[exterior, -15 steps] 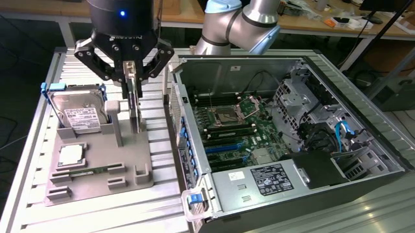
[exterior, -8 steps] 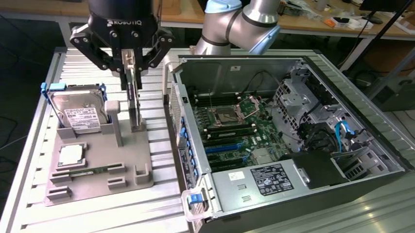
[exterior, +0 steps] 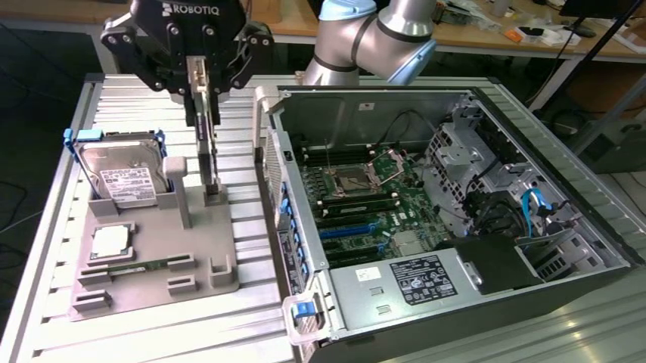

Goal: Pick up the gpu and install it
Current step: 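Pick up the gpu and move the gpu toward the slot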

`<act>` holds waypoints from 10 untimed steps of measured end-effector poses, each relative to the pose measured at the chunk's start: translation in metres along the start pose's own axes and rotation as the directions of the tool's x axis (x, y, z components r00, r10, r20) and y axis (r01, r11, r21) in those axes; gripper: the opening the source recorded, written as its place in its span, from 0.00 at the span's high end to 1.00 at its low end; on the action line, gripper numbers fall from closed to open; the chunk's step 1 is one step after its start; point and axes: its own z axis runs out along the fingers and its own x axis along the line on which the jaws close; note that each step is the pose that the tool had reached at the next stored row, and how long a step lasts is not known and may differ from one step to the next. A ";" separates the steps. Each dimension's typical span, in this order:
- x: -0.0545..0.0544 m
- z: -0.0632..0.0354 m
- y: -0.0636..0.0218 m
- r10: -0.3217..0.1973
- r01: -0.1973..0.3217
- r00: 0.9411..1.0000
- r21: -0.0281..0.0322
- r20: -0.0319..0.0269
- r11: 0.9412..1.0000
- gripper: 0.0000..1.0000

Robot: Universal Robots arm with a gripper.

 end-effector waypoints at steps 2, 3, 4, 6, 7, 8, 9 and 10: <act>0.000 -0.0070 0.0000 0.000 0.000 1.000 0.000 0.000 1.000 0.73; 0.000 -0.0101 0.0000 0.000 0.000 1.000 0.000 0.000 1.000 0.73; 0.000 -0.0111 0.0000 0.000 0.000 1.000 0.000 0.000 1.000 0.73; -0.004 -0.0111 -0.0001 0.000 0.000 1.000 0.000 0.000 1.000 0.73; -0.008 -0.0111 -0.0003 0.000 0.000 1.000 0.001 0.000 1.000 0.73; -0.013 -0.0111 -0.0004 0.000 0.000 1.000 0.001 0.000 1.000 0.73; -0.017 -0.0110 -0.0006 0.000 0.000 1.000 0.001 0.000 1.000 0.73; -0.022 -0.0109 -0.0007 0.000 0.000 1.000 0.001 0.000 1.000 0.73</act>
